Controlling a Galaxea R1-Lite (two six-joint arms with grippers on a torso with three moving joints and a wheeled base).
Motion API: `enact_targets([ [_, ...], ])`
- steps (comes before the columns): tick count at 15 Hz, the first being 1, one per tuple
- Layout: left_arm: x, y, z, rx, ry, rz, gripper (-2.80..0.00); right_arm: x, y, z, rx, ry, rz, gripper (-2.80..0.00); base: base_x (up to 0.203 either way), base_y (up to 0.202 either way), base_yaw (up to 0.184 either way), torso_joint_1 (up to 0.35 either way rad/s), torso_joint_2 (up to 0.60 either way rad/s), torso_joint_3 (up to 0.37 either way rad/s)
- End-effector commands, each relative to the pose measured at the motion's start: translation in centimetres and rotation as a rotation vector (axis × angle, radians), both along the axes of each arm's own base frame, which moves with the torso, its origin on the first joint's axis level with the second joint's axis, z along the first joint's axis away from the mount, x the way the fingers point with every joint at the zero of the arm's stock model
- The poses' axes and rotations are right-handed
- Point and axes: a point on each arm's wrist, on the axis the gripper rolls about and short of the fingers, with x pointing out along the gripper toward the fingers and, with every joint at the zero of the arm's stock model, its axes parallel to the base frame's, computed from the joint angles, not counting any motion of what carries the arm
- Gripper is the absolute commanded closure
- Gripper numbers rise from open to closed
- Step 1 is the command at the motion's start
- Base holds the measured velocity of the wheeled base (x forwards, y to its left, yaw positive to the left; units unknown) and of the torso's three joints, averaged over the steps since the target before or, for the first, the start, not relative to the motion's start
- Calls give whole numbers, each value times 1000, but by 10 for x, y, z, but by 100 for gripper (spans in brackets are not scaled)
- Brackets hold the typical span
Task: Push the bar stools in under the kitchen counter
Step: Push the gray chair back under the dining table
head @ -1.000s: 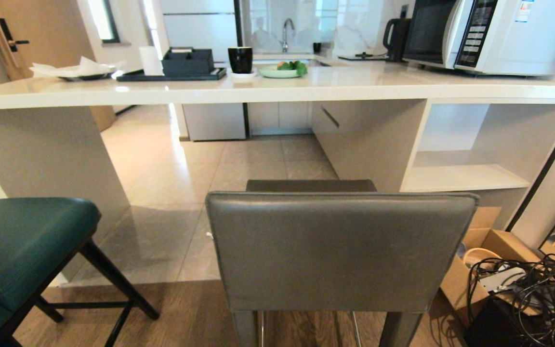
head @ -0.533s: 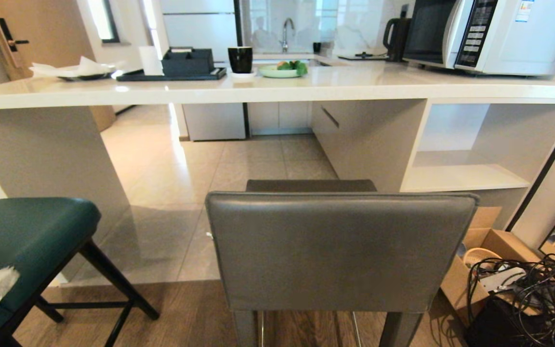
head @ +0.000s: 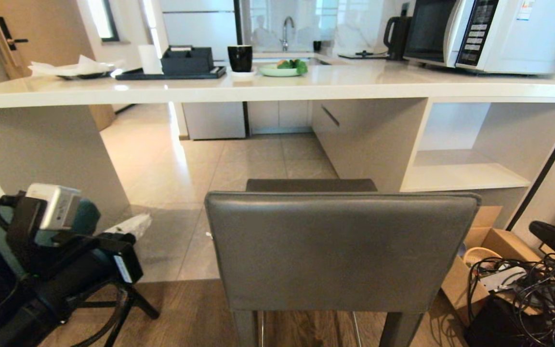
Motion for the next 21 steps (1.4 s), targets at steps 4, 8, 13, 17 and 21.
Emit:
enact_targets([
  [4,23,-43,-14,20,39,-106,0,37,15,-16,-6,67,87,0,0,0,0,0,0,0],
  [8,21,-56,-17,26,47,-158,0,45,36,-21,-18,82,171,0,0,0,0,0,0,0],
  [13,31,-70,-22,38,65,-185,0,65,72,-13,-64,63,232,0,0,0,0,0,0,0],
  [17,29,-79,-28,48,84,-216,0,91,84,-17,-72,82,239,0,0,0,0,0,0,0],
  [21,34,-87,-37,64,110,-224,0,114,100,-7,-66,43,255,0,0,0,0,0,0,0],
])
